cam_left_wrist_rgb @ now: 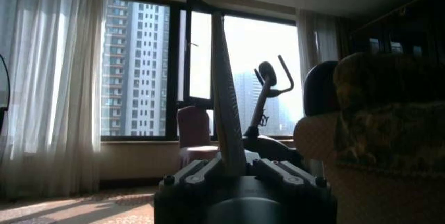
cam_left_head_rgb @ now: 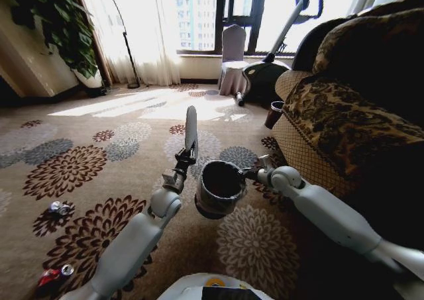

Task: Pick up the trash from the ground and place it into the trash bin.

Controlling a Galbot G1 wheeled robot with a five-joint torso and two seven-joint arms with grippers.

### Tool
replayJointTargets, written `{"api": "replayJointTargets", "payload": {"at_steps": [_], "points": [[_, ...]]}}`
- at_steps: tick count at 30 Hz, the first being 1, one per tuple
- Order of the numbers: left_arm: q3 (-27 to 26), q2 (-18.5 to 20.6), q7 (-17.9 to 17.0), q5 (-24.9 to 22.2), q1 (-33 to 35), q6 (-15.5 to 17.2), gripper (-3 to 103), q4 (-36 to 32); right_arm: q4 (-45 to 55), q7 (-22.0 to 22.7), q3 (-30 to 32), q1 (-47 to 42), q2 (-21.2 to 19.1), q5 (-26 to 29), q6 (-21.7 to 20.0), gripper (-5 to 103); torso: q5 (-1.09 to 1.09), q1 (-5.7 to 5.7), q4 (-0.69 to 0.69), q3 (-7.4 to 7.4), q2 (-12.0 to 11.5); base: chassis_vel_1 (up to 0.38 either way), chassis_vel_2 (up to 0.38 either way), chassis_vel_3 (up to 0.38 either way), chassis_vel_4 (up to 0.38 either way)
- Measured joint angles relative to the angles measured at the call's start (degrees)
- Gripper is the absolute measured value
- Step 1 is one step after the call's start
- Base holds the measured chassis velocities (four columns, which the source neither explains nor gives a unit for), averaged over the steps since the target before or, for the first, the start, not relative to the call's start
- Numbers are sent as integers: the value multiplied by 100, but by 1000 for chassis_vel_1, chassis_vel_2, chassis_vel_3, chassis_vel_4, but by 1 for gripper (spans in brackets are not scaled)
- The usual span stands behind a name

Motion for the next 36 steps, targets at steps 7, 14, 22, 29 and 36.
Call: {"api": "replayJointTargets", "payload": {"at_steps": [7, 14, 22, 29, 36], "points": [[582, -248, -127, -526, -138, 351, 9, -175, -250, 1, -359, 407, 141, -29, -10, 0, 0, 0, -6, 0, 0, 0, 0, 0, 0], [781, -275, -237, -548, 79, 449, 9, -66, -353, 2, -430, 609, 169, -39, 1, 0, -1, 0, -2, 0, 0, 0, 0, 0, 0], [739, -181, -133, -324, 150, 591, 24, -106, -369, 2, -417, 635, 120, -54, 20, 0, 0, 0, -3, 0, 0, 0, 0, 0, 0], [722, -142, 48, -129, 205, 586, 45, -62, -260, 2, -324, 626, 35, -42, 23, 0, 0, 0, -3, 0, 0, 0, 0, 0, 0], [527, -211, -152, -151, 301, 551, 78, -194, -190, 1, -211, 574, -59, -43, 83, 0, 0, 0, -3, 0, 0, 0, 0, 0, 0]]}}
